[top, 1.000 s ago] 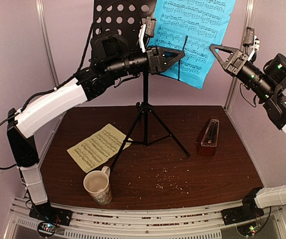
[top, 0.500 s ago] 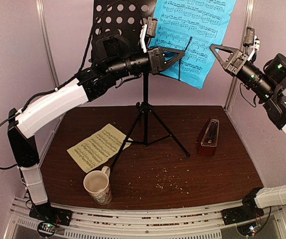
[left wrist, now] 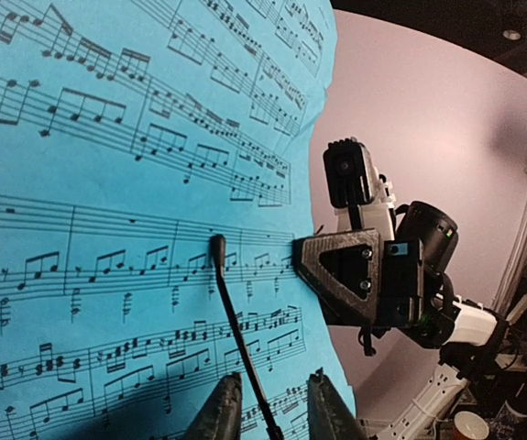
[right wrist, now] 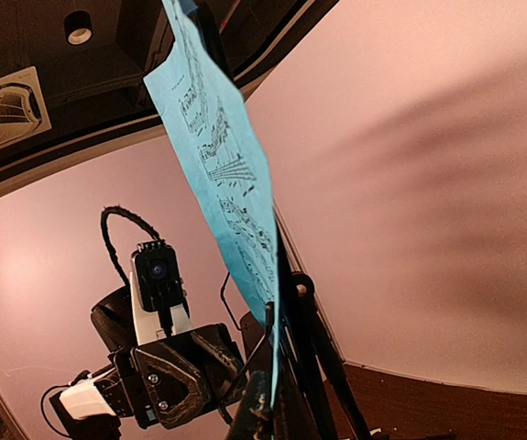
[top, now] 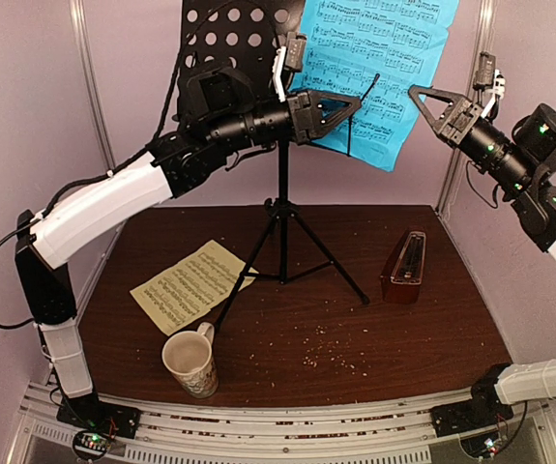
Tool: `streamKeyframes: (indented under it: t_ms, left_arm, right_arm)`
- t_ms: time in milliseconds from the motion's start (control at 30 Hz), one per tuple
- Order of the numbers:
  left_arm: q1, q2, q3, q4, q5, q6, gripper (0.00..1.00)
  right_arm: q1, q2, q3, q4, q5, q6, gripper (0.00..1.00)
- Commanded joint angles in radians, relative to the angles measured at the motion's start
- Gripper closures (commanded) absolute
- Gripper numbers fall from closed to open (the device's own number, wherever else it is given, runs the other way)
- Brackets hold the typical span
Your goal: Pack up the instrument practice props
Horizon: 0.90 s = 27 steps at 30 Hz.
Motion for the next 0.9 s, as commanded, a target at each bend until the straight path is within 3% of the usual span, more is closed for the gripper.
streamKeyframes:
  t_ms: [0, 300, 733, 867]
  left_arm:
    - [-0.006, 0.02, 0.032, 0.049, 0.017, -0.009, 0.7]
    - [-0.014, 0.043, 0.05, 0.043, 0.023, -0.018, 0.71]
    - [-0.017, 0.034, 0.01, 0.121, 0.043, -0.026, 1.0]
    - [-0.017, 0.021, -0.017, 0.146, 0.031, -0.018, 1.0]
  right_arm:
    - [0.007, -0.013, -0.003, 0.022, 0.015, -0.018, 1.0]
    - [0.007, -0.01, -0.003, 0.025, 0.014, -0.019, 1.0]
    - [0.007, -0.014, -0.011, 0.023, 0.024, -0.021, 1.0]
    - [0.007, -0.022, -0.017, 0.016, 0.04, -0.028, 1.0]
